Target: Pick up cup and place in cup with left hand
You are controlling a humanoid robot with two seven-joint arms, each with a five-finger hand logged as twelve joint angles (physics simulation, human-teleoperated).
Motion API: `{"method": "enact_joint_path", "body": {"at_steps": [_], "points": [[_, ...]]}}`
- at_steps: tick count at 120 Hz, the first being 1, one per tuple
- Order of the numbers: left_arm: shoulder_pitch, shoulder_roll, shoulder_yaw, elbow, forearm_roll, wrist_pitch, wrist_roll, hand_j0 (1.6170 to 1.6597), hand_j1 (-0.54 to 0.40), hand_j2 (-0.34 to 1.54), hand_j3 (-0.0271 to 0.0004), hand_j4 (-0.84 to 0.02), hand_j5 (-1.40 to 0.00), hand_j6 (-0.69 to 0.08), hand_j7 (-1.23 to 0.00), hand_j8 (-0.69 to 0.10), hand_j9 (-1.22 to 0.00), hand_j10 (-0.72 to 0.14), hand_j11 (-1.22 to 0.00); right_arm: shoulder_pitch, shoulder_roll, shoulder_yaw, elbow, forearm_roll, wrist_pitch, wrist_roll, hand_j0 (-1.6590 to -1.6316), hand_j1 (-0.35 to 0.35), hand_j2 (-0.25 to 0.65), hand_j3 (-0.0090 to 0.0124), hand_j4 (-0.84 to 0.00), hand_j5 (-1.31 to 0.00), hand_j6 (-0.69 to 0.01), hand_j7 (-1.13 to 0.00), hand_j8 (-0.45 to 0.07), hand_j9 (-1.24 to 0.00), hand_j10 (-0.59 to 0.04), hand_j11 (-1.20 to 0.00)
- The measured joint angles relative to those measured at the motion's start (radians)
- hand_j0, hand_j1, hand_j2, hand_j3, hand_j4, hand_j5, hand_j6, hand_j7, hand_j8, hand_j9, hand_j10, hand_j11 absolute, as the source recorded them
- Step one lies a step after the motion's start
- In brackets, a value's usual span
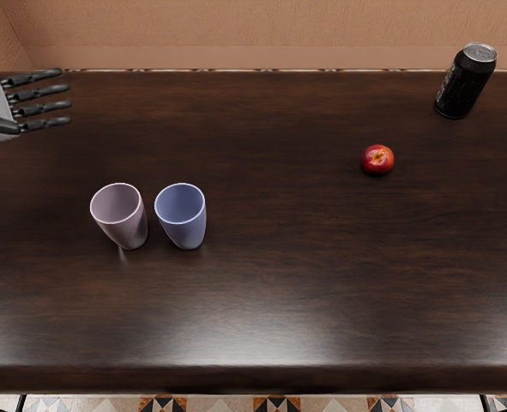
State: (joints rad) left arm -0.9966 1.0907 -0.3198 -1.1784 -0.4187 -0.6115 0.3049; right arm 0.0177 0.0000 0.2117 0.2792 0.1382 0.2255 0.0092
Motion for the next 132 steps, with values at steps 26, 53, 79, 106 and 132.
{"method": "enact_joint_path", "body": {"at_steps": [26,53,79,106,132], "points": [[-0.065,-0.142,-0.002,0.007,0.105,0.000,0.102,1.6581,0.349,0.00,0.0000,0.005,0.00,0.006,0.00,0.005,0.00,0.004,0.00,-0.003,0.000,0.000,0.000,0.000,0.000,0.000,-1.6581,-0.349,0.000,0.0000,0.000,0.00,0.001,0.00,0.001,0.00,0.000,0.00],[-0.281,-0.306,-0.002,-0.009,0.492,0.000,0.282,1.6581,0.349,0.00,0.0000,0.002,0.00,0.002,0.00,0.002,0.00,0.002,0.00,-0.004,0.000,0.000,0.000,0.000,0.000,0.000,-1.6581,-0.349,0.000,0.0000,0.000,0.00,0.001,0.00,0.001,0.00,0.000,0.00],[-0.314,-0.457,-0.001,-0.247,0.975,0.146,0.303,1.6581,0.349,0.00,0.0000,-0.001,0.00,-0.001,0.00,-0.001,0.00,-0.001,0.00,-0.004,0.000,0.000,0.000,0.000,0.000,0.000,-1.6581,-0.349,0.000,0.0000,0.000,0.00,0.001,0.00,0.001,0.00,0.000,0.00],[-0.271,-0.545,0.001,-0.374,1.329,0.303,0.306,1.6581,0.349,0.00,0.0000,-0.002,0.00,-0.003,0.00,-0.002,0.00,-0.002,0.00,-0.004,0.000,0.000,0.000,0.000,0.000,0.000,-1.6581,-0.349,0.000,0.0000,0.000,0.00,0.001,0.00,0.001,0.00,0.000,0.00],[-0.192,-0.536,0.001,-0.428,1.424,0.322,0.306,1.6581,0.349,0.00,0.0000,-0.002,0.00,-0.003,0.00,-0.003,0.00,-0.002,0.00,-0.004,0.000,0.000,0.000,0.000,0.000,0.000,-1.6581,-0.349,0.000,0.0000,0.000,0.00,0.001,0.00,0.000,0.00,0.000,0.00]]}}
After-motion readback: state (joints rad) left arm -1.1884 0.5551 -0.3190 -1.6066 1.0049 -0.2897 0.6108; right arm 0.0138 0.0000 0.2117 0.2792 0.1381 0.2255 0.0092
